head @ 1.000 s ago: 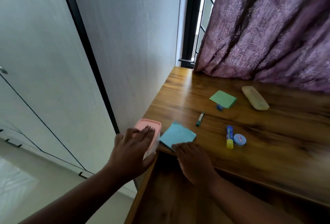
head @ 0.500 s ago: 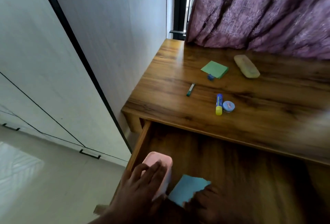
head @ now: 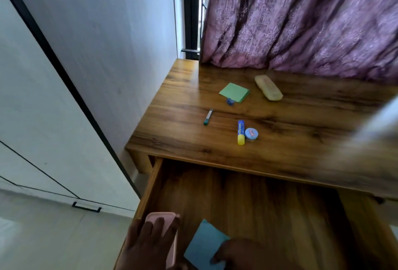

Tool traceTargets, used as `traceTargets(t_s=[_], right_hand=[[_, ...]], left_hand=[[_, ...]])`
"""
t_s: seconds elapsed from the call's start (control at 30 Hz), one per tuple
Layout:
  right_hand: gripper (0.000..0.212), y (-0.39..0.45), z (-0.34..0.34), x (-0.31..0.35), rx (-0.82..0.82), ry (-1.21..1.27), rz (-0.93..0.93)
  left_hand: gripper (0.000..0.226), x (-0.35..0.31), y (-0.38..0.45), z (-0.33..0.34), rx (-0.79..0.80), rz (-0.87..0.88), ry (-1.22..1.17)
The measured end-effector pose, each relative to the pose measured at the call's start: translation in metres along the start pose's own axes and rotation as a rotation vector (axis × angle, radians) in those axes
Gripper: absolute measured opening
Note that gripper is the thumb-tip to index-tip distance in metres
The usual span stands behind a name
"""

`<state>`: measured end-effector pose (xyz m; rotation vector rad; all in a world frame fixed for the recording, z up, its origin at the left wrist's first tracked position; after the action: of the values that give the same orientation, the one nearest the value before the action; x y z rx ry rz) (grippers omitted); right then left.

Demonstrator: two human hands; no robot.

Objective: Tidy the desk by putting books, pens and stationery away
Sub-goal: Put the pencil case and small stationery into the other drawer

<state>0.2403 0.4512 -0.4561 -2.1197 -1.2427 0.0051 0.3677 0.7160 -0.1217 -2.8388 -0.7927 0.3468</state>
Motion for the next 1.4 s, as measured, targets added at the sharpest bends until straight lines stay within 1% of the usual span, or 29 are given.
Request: traceTargets(t_s=[0.03,0.07,0.1,0.13,0.17,0.2,0.23,0.27,0.33,0.37,0.43,0.47,0.57,0.6,0.7,0.8,0.83,0.93,1.0,1.1,1.17,1.23,1.27,1.33,1.4], right_hand=[[0.027,-0.092,-0.098,0.06,-0.028,0.08,0.002],[0.026,-0.15,-0.168,0.119,-0.05,0.193,-0.155],[0.027,-0.171,-0.242,0.143,-0.213,0.079,-0.135],[0.027,-0.193,-0.295,0.153,-0.367,0.072,-0.161],[0.027,-0.201,-0.328,0.143,-0.485,0.112,-0.135],[0.027,-0.189,-0.347,0.127,-0.565,0.149,-0.06],[0.029,-0.182,-0.371,0.117,-0.658,0.167,-0.022],[0.032,-0.174,-0.389,0.111,-0.718,0.147,0.02],[0.042,-0.147,-0.409,0.099,-0.717,0.1,0.057],[0.051,-0.131,-0.413,0.092,-0.686,0.047,0.07],[0.067,-0.113,-0.411,0.088,-0.638,0.03,0.078],[0.064,-0.108,-0.41,0.087,-0.649,0.044,0.076],[0.025,-0.107,-0.41,0.094,-0.739,0.059,-0.003],[0.022,-0.111,-0.411,0.095,-0.786,0.072,-0.019],[0.022,-0.112,-0.403,0.08,-0.834,0.102,-0.004],[0.02,-0.127,-0.395,0.067,-0.826,0.092,0.006],[0.022,-0.135,-0.392,0.062,-0.815,0.085,0.023],[0.04,-0.158,-0.373,0.042,-0.723,0.101,0.125],[0.043,-0.18,-0.361,0.037,-0.703,0.11,0.153],[0.036,-0.219,-0.329,0.036,-0.714,0.1,0.146],[0.039,-0.245,-0.29,0.042,-0.658,0.027,0.127],[0.046,-0.264,-0.249,0.055,-0.565,-0.124,0.068],[0.048,-0.269,-0.229,0.062,-0.52,-0.229,0.024],[0.049,-0.267,-0.192,0.071,-0.294,-0.246,-0.032],[0.055,-0.26,-0.164,0.07,-0.067,-0.136,-0.026]], left_hand=[[0.077,-0.004,0.006,-0.016,-0.024,0.001,-0.016],[0.082,-0.008,0.013,-0.033,0.032,0.01,-0.059],[0.088,-0.015,0.024,-0.05,0.084,0.006,-0.103],[0.091,-0.024,0.036,-0.066,0.128,0.002,-0.116],[0.09,-0.032,0.055,-0.076,0.141,0.04,-0.12],[0.082,-0.043,0.075,-0.087,0.125,0.076,-0.176],[0.071,-0.054,0.101,-0.099,0.094,0.1,-0.257],[0.063,-0.067,0.129,-0.115,0.036,0.13,-0.338],[0.053,-0.093,0.177,-0.138,-0.037,0.133,-0.491],[0.047,-0.105,0.198,-0.148,-0.073,0.129,-0.521],[0.036,-0.118,0.231,-0.157,-0.159,0.104,-0.529],[0.034,-0.12,0.245,-0.157,-0.191,0.08,-0.543],[0.033,-0.12,0.267,-0.136,-0.165,0.004,-0.508],[0.029,-0.124,0.271,-0.13,-0.153,0.005,-0.498],[0.024,-0.129,0.28,-0.119,-0.152,-0.051,-0.621],[0.028,-0.136,0.284,-0.108,-0.113,-0.071,-0.731],[0.029,-0.137,0.287,-0.104,-0.09,-0.079,-0.757],[0.031,-0.144,0.279,-0.102,-0.066,-0.124,-0.763],[0.025,-0.151,0.267,-0.097,-0.022,-0.111,-0.761],[0.019,-0.167,0.219,-0.082,0.049,-0.025,-0.804],[0.019,-0.175,0.173,-0.057,0.152,0.024,-0.771],[0.019,-0.176,0.127,-0.019,0.335,0.035,-0.719],[0.019,-0.172,0.11,0.003,0.402,0.019,-0.68],[0.024,-0.159,0.091,0.036,0.444,-0.037,-0.623],[0.029,-0.152,0.085,0.053,0.45,-0.042,-0.569]])
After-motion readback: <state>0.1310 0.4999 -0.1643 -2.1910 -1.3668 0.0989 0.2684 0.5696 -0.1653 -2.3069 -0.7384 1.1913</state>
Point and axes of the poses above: each hand's wrist, its own y-axis towards the middle knuckle, its own z-axis out of the palm, x = y × z, the point moved 7 cm from there along y, towards the middle knuckle, and after that the axes turned 11 degrees about -y, right-handed, at the moved point
